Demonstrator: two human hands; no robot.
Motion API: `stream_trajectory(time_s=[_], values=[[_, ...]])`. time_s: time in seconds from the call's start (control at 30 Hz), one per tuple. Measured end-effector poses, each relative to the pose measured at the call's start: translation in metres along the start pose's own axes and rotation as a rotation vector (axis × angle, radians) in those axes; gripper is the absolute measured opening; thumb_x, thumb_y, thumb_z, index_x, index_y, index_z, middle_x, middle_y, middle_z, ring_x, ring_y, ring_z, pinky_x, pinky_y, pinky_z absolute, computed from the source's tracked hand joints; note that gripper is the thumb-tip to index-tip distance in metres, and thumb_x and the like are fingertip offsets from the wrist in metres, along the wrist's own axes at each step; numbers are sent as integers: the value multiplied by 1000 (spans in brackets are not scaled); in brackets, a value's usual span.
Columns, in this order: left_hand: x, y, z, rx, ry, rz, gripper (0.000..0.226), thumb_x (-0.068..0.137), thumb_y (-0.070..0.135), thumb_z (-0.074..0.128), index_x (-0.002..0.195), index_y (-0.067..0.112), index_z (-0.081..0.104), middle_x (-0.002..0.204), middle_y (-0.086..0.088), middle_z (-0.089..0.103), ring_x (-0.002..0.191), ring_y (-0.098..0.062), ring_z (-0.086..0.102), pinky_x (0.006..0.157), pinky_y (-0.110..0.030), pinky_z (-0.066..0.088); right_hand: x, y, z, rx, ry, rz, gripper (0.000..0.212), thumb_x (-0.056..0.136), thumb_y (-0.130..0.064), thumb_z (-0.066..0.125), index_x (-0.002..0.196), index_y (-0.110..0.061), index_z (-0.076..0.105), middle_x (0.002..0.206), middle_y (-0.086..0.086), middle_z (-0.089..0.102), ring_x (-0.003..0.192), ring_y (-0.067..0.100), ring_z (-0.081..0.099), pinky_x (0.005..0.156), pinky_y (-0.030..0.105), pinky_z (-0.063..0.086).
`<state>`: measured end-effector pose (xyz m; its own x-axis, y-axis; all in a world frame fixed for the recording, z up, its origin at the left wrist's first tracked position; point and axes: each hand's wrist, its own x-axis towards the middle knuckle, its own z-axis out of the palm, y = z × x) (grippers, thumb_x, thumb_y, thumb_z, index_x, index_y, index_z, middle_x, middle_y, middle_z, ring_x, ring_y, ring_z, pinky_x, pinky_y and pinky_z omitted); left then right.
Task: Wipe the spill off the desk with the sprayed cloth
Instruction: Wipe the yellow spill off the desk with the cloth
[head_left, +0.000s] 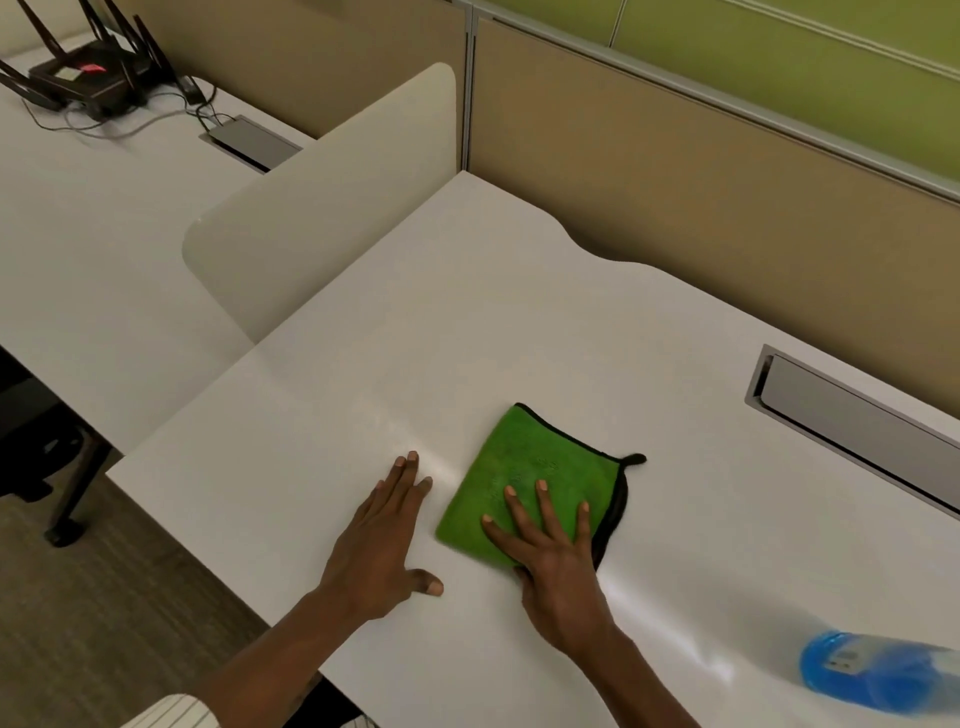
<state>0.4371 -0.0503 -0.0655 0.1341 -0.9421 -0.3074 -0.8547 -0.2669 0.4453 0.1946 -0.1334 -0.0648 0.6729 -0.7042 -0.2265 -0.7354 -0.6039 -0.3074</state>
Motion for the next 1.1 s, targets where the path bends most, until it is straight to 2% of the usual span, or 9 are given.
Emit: stream_trajectory(time_s=[0.1, 0.3, 0.47, 0.6, 0.8, 1.0, 1.1], values=[[1, 1, -1, -9, 18, -2, 144, 69, 68, 89, 173, 24, -1, 176, 12, -31, 163, -7, -27, 132, -27, 4, 38, -6, 2, -7, 46, -27, 74, 97, -10, 49, 158, -47, 34, 174, -6, 13, 161, 39, -7, 120, 78, -5], [1, 5, -2, -43, 44, -46, 161, 65, 64, 94, 169, 21, -21, 176, 12, -26, 165, -7, -19, 134, -28, 8, 110, 9, -11, 33, 44, -48, 69, 98, -13, 51, 154, -52, 38, 174, -11, 17, 163, 30, -4, 121, 76, -6], [0, 9, -6, 27, -14, -41, 149, 73, 67, 87, 171, 19, -14, 173, 8, -35, 163, -10, -27, 134, -28, 4, 133, 41, -30, 48, 56, 13, 72, 98, -10, 52, 154, -54, 37, 174, -14, 16, 164, 26, -3, 123, 74, -4], [-1, 10, -8, 30, -23, -42, 147, 74, 68, 86, 171, 19, -14, 172, 8, -37, 163, -10, -28, 135, -30, 5, 123, 83, -50, 68, 109, 193, 74, 97, -9, 53, 155, -52, 38, 174, -14, 18, 164, 27, 1, 124, 74, 1], [-3, 10, -11, 23, -26, -37, 147, 75, 69, 85, 171, 20, -14, 173, 8, -37, 164, -11, -26, 136, -30, 5, 69, 135, -61, 118, 186, 564, 73, 99, -5, 50, 157, -48, 37, 175, -8, 18, 163, 31, 2, 121, 78, 6], [-2, 8, -10, 29, -27, -26, 145, 76, 68, 84, 171, 19, -14, 174, 6, -37, 163, -11, -29, 136, -31, 2, 35, 85, -26, 76, 310, 848, 71, 99, -11, 54, 161, -40, 33, 176, 2, 17, 162, 40, 5, 118, 82, 10], [-1, 8, -8, 18, -17, -22, 146, 75, 67, 86, 172, 18, -12, 175, 6, -34, 162, -10, -30, 134, -29, -1, 47, 50, -14, 98, 307, 903, 70, 100, -15, 52, 162, -39, 30, 176, 3, 13, 161, 44, 0, 116, 84, 9]])
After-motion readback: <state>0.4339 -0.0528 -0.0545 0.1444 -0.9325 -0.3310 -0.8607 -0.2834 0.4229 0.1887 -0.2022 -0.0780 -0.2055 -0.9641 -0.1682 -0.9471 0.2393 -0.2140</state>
